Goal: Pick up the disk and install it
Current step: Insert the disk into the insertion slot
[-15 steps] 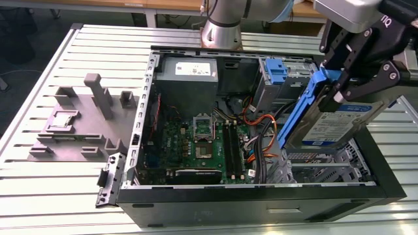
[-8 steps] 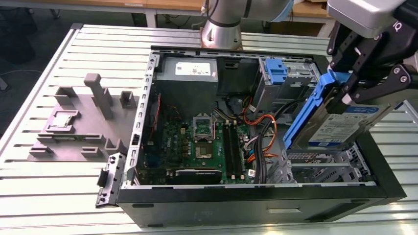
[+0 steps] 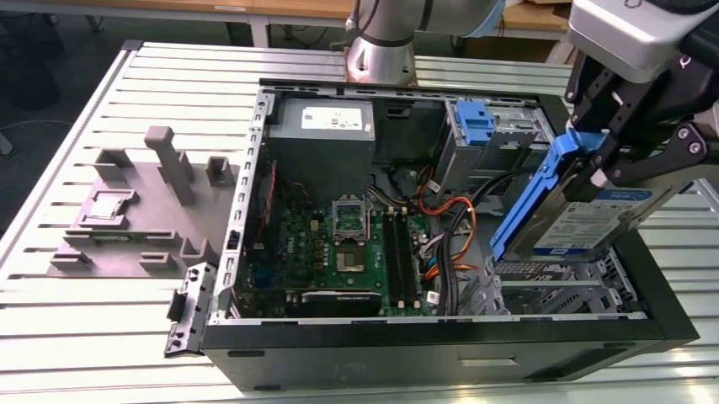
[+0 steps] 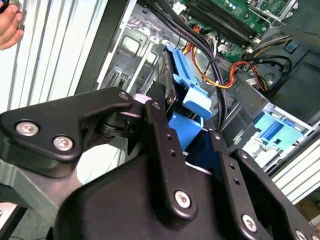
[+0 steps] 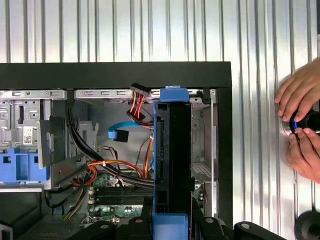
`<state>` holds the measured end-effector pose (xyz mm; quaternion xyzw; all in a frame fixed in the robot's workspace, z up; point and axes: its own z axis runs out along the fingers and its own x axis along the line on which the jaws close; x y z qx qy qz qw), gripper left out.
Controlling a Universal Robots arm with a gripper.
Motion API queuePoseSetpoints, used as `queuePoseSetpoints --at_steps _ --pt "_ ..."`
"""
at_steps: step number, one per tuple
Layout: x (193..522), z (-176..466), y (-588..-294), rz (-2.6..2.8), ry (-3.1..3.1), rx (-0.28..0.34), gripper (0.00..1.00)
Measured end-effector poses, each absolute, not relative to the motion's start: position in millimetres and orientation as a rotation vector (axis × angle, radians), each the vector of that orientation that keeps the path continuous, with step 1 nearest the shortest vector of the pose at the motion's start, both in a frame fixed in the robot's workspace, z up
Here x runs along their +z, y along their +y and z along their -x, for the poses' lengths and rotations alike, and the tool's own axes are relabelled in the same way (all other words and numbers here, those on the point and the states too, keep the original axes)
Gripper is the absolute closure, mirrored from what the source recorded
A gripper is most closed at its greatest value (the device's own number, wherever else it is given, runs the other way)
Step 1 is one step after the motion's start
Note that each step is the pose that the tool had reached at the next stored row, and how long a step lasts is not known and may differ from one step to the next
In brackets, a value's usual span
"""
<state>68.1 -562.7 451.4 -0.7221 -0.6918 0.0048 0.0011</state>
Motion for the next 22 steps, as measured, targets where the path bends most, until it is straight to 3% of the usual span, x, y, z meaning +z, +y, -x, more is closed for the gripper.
queuePoseSetpoints --at_steps 22 --pt "439 -75 -569 2.297 -2.140 0.015 0.63"
